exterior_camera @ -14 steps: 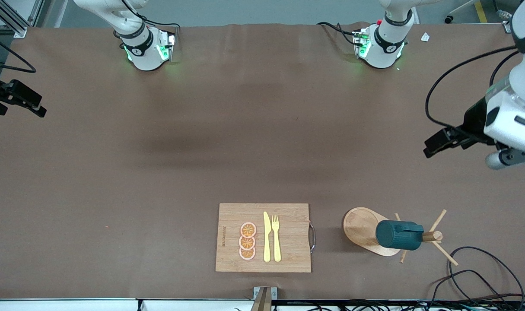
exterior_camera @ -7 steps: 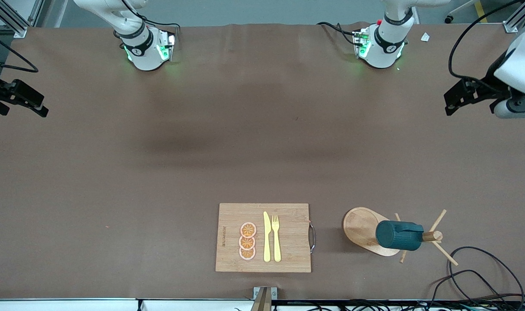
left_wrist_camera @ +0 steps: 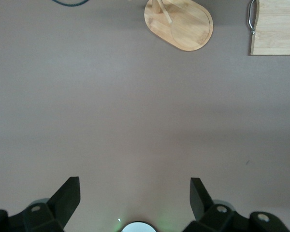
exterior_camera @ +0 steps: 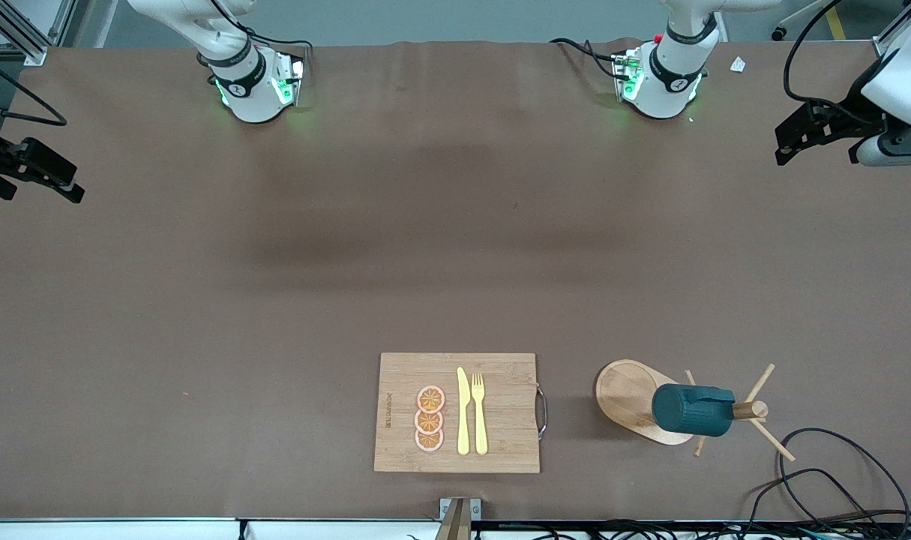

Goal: Pass cup and hang on rack

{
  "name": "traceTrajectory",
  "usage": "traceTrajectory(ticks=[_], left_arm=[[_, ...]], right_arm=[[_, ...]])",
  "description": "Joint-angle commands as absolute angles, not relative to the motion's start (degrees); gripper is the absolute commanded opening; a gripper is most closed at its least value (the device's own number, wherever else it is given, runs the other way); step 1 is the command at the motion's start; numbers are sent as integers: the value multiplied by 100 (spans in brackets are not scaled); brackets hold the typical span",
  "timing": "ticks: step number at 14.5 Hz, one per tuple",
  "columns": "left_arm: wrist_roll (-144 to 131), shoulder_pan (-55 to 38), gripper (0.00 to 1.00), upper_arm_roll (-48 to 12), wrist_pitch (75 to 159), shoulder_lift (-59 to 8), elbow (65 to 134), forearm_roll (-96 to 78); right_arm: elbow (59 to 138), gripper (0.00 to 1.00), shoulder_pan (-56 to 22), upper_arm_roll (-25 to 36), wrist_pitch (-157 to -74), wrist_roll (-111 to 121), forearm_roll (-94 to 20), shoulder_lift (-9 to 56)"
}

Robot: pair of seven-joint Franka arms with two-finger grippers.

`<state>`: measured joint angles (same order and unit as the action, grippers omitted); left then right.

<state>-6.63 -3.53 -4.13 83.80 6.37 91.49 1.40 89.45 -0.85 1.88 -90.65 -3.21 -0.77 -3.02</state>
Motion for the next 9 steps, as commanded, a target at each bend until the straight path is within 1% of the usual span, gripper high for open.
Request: traceTrajectory(ticks=[1,3,9], left_arm=[[-685,-168,100,-764,8586,1045,9606,114],[-738,-149,100,-773,8578,1064,9624,88],[-606,-132,100,-677,8569,765,9246,44]], right_arm=[[8947,100,9,97,-9026,-343,0,-325],[8947,100,9,105,-9026,-343,-9,-325],[8947,100,9,105,-9026,-343,0,-325]])
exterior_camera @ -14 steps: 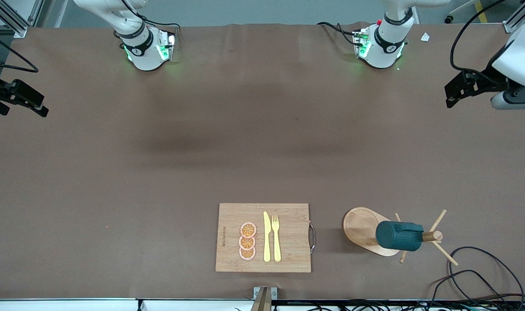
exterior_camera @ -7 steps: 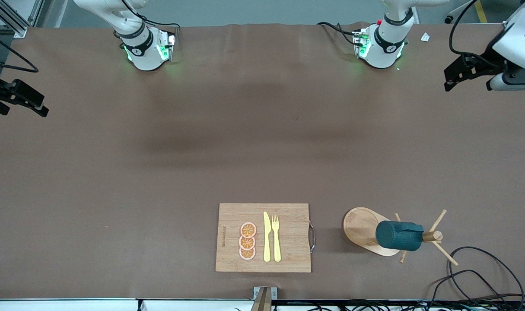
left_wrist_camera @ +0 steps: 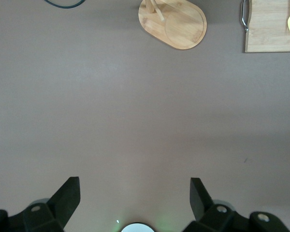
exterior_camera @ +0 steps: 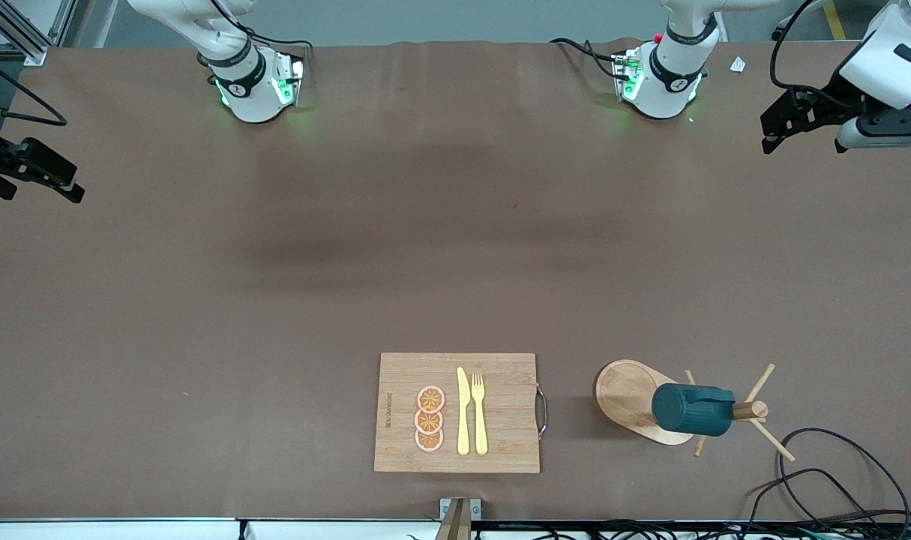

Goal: Pass cup and hang on rack

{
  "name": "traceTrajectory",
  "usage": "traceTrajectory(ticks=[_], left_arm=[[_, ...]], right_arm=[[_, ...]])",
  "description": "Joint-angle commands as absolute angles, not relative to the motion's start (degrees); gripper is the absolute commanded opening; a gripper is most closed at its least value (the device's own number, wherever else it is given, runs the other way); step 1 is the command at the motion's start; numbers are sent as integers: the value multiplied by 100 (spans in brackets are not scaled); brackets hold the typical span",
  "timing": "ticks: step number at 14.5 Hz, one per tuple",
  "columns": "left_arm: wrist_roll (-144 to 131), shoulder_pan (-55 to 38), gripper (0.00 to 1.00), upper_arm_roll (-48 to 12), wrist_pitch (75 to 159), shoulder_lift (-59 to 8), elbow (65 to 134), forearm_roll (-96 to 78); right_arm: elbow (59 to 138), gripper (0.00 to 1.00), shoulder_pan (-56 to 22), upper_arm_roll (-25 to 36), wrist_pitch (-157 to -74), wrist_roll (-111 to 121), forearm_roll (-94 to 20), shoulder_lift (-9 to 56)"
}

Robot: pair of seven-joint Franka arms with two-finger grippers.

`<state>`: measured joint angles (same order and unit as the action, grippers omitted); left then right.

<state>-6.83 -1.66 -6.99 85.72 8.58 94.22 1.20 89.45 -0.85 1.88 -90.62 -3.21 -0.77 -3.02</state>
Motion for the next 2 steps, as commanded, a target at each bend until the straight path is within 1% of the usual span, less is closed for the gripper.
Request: traceTrajectory(ticks=[1,2], left_arm=[[-606,-132,100,-668,8569,747,9246,35],[-606,-132,100,-668,8569,747,9246,35]], right_arm=[[8939,100,0,97,-9026,-343,0,-325],[8938,100,0,97,-9026,-343,0,-325]])
